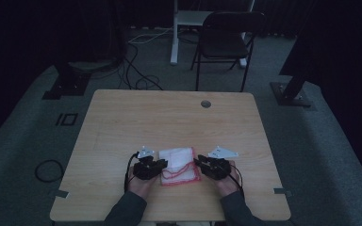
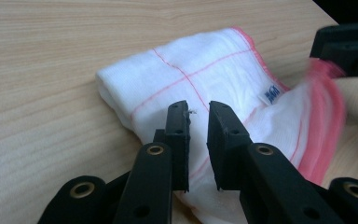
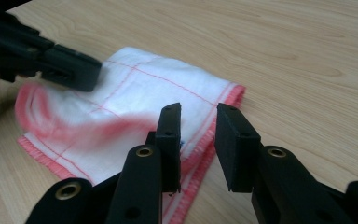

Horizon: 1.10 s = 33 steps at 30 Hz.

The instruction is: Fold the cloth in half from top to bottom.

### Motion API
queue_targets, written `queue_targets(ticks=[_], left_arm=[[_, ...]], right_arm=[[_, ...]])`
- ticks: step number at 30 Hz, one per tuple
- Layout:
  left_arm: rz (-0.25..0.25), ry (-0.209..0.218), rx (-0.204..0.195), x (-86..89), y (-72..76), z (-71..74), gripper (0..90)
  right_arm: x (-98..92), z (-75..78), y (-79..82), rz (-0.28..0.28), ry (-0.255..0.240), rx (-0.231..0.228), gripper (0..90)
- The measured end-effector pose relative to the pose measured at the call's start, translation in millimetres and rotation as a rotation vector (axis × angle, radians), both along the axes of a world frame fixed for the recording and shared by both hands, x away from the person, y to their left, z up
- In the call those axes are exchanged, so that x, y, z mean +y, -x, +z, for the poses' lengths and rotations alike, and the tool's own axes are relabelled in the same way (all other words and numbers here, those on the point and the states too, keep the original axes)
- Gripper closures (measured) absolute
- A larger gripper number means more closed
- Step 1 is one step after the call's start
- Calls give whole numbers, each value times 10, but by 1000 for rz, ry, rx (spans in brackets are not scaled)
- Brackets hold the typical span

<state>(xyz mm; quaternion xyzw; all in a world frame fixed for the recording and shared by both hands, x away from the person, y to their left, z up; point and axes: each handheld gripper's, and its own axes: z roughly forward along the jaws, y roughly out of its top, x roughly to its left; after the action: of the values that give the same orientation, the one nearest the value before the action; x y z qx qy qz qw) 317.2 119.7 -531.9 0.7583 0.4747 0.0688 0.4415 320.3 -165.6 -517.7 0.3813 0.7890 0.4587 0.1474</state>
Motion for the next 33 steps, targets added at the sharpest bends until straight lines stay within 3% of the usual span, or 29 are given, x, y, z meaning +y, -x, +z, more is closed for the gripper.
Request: queue_targets(ticks=[13, 20, 33], left_arm=[[7, -29, -40, 124, 146, 7, 778], [29, -65, -67, 262, 196, 11, 764], [53, -115, -61, 435, 274, -59, 730]], right_arm=[[-190, -3, -20, -52, -5, 1, 710], [-323, -60, -35, -99, 28, 7, 709], [-420, -186, -77, -140, 33, 40, 709]])
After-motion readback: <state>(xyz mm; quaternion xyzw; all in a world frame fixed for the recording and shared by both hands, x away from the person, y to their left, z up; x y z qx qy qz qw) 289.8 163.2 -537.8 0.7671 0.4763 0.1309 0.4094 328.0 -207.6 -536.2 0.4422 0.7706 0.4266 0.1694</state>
